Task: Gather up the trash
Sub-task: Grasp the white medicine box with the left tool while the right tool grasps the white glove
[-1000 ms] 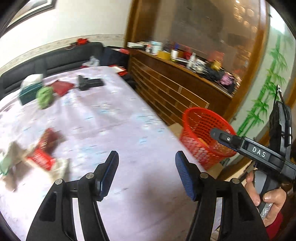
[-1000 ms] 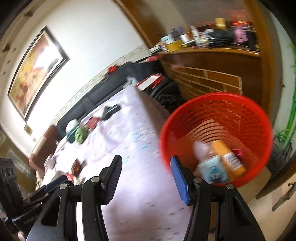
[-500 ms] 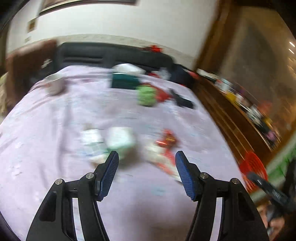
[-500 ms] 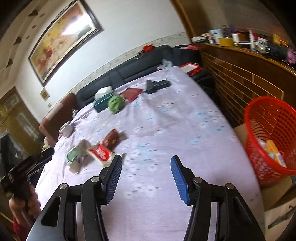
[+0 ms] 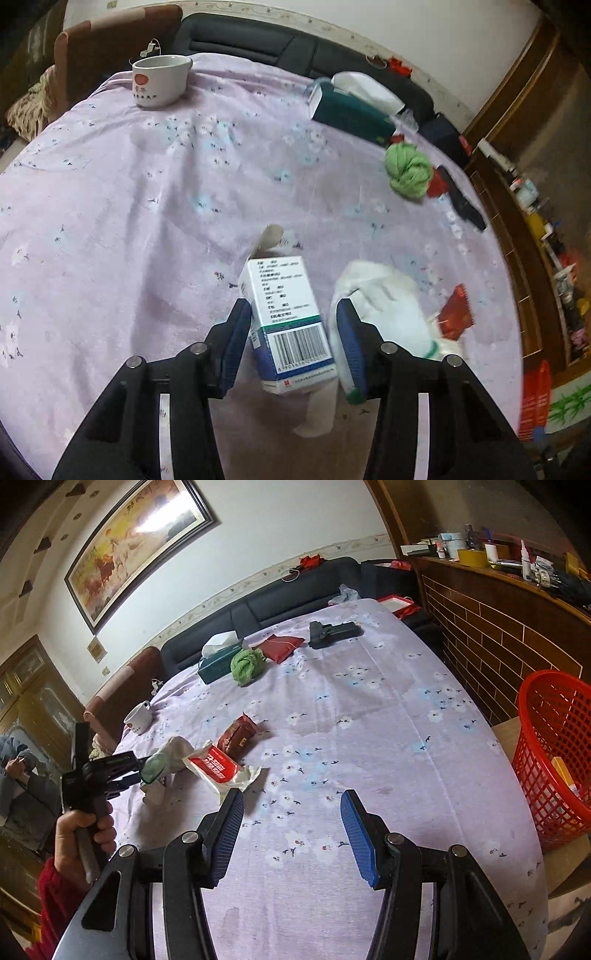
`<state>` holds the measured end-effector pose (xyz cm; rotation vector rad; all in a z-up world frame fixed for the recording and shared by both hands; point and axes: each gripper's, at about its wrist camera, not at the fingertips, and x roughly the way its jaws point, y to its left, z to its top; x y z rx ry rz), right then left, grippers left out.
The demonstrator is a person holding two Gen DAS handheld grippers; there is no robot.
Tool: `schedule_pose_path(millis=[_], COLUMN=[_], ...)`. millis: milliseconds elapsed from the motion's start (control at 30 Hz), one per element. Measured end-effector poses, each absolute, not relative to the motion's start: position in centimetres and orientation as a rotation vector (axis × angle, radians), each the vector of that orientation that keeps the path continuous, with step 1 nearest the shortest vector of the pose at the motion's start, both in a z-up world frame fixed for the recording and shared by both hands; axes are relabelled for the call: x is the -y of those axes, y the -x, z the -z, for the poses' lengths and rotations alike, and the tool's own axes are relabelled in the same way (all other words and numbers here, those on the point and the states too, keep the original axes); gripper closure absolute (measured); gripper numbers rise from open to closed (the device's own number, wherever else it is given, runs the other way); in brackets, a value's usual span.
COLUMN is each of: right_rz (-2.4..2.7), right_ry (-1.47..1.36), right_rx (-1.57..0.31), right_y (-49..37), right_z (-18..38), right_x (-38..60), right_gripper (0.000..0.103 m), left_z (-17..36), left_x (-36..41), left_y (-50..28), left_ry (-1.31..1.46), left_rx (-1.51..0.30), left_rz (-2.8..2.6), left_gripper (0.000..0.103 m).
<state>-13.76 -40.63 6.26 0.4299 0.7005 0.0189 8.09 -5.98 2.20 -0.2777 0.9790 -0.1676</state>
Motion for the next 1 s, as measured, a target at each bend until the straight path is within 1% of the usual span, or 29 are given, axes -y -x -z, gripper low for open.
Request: schedule_pose_path(millis=[33, 67, 167, 367, 533, 800, 1000], right_rz=[-0.020, -0.020, -0.031, -0.087, -0.171, -0.248, -0.188], right_ry=[-0.431, -0.432, -0.416, -0.349, -0.322, -0.291, -0.299], right_rx=[-0.702, -0.703, -0.709, -0.721, -0.762, -0.844, -0.907], right_y=[13.7, 13.7, 13.3, 11.3, 7.1, 0.2, -3.9], right_z=[-6.3, -6.3, -6.7, -8.2, -8.9, -6.7, -4.0], right_x=[40.6, 40.6, 39.8, 36.1, 31.2, 23.4, 21.5], right_gripper=[0.044, 0.044, 0.044, 0.044, 0.044, 0.044, 0.044], left_z=[-1.9, -1.7, -1.5, -2.0, -1.8, -1.3, -1.1], left_x=[6.1, 6.2, 5.8, 4.1, 3.3, 2.4, 2.1], left_y=[-8.2, -8.1, -7.6, -3.9, -1.6, -1.7, -1.7], left_ry=[0.263, 0.251, 0.224, 0.213, 0.206, 0.236, 0.268], left_rx=[-0.978, -0.976, -0.953, -0.924, -0.899, -0.873, -0.862], left_rz=[0.163, 0.157, 0.157, 0.201, 0.222, 0.243, 0.255], left_gripper=[0.057, 0.061, 0.063, 0.063, 0.063, 0.063, 0.063])
